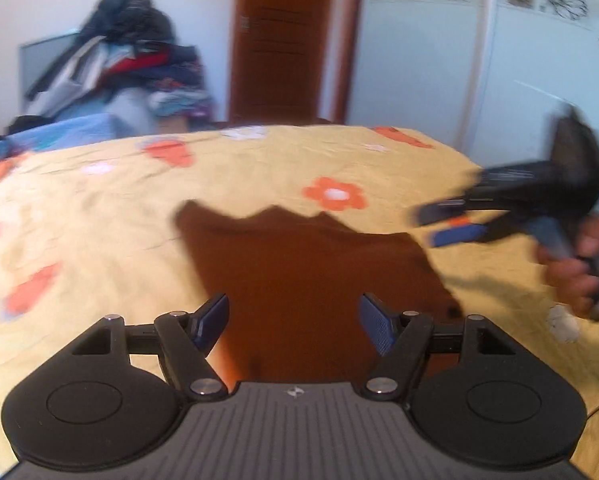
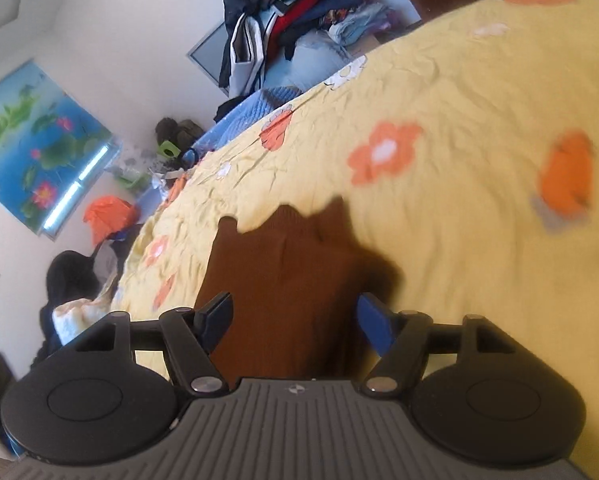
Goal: Fold small clothes
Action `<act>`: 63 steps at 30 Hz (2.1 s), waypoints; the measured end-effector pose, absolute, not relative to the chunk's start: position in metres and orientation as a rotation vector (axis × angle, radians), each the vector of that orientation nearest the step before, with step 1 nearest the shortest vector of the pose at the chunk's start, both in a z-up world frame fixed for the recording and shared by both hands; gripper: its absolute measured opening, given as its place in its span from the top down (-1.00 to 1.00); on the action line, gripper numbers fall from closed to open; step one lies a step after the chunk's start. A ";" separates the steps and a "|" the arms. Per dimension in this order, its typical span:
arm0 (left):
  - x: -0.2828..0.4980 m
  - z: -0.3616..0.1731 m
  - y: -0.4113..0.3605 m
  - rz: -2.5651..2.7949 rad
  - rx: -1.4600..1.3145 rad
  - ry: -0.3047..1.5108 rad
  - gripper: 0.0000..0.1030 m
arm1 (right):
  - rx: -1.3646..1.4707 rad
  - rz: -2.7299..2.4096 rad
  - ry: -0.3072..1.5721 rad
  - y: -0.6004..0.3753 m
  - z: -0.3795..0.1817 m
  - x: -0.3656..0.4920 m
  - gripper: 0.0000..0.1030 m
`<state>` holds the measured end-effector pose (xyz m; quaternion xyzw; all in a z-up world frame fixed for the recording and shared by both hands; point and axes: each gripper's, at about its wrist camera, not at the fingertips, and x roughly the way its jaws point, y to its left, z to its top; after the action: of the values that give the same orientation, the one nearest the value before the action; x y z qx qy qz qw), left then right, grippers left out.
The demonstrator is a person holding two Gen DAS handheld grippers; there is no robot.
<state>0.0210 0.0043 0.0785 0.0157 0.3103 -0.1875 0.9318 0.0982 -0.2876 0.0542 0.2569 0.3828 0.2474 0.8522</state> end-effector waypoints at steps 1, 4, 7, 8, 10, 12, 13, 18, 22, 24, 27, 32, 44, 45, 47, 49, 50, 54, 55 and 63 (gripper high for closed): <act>0.031 0.069 -0.009 -0.395 0.067 0.664 -0.39 | 0.506 0.491 0.832 -0.278 0.051 0.114 -0.33; 0.058 0.028 -0.029 -0.361 0.111 0.766 -0.48 | 0.354 0.434 0.940 -0.248 0.024 0.150 0.69; 0.059 0.026 -0.023 -0.370 0.060 0.746 -0.54 | 0.276 0.435 0.889 -0.247 0.012 0.151 0.81; 0.060 0.027 -0.022 -0.371 0.047 0.754 -0.54 | 0.298 0.426 0.889 -0.251 0.012 0.152 0.80; 0.059 0.026 -0.021 -0.373 0.053 0.754 -0.54 | 0.274 0.410 0.864 -0.255 0.013 0.137 0.65; 0.060 0.025 -0.022 -0.372 0.056 0.750 -0.54 | 0.223 0.355 0.800 -0.250 0.028 0.121 0.30; 0.058 0.025 -0.023 -0.369 0.056 0.749 -0.54 | 0.200 0.328 0.745 -0.246 0.038 0.111 0.26; 0.056 0.027 -0.026 -0.359 0.063 0.753 -0.56 | 0.151 0.492 0.699 -0.210 0.063 0.095 -0.08; 0.056 0.026 -0.023 -0.363 0.052 0.744 -0.56 | 0.029 0.459 0.814 -0.190 0.023 0.123 -0.05; 0.055 0.025 -0.023 -0.362 0.048 0.740 -0.56 | 0.093 0.492 0.780 -0.203 0.015 0.131 -0.05; 0.054 0.024 -0.023 -0.364 0.055 0.732 -0.56 | 0.060 0.472 0.851 -0.196 0.030 0.139 -0.05; 0.053 0.023 -0.022 -0.370 0.054 0.727 -0.57 | 0.114 0.510 0.777 -0.190 0.067 0.149 -0.22; 0.048 0.022 -0.021 -0.378 0.063 0.710 -0.58 | -0.140 0.477 0.938 -0.128 0.028 0.229 -0.19; 0.048 0.023 -0.021 -0.380 0.063 0.709 -0.58 | -0.103 0.505 0.928 -0.132 0.025 0.228 -0.03; 0.047 0.023 -0.021 -0.381 0.067 0.705 -0.58 | -0.040 0.570 0.937 -0.137 0.030 0.224 0.44; 0.047 0.022 -0.023 -0.383 0.078 0.699 -0.60 | -0.080 0.579 0.897 -0.141 0.036 0.217 0.58; 0.047 0.022 -0.024 -0.383 0.082 0.696 -0.61 | -0.079 0.573 0.899 -0.146 0.037 0.218 0.62; 0.045 0.021 -0.024 -0.386 0.086 0.690 -0.61 | 0.022 0.587 0.877 -0.164 0.041 0.222 0.55; 0.044 0.020 -0.024 -0.389 0.086 0.688 -0.61 | 0.025 0.596 0.853 -0.165 0.045 0.218 0.42; 0.044 0.021 -0.026 -0.392 0.091 0.685 -0.63 | -0.140 0.597 0.874 -0.145 0.042 0.214 0.25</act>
<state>0.0441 -0.0259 0.0208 0.0445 0.3335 -0.1910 0.9221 0.2139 -0.1446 0.0420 -0.0666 0.4166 0.2847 0.8608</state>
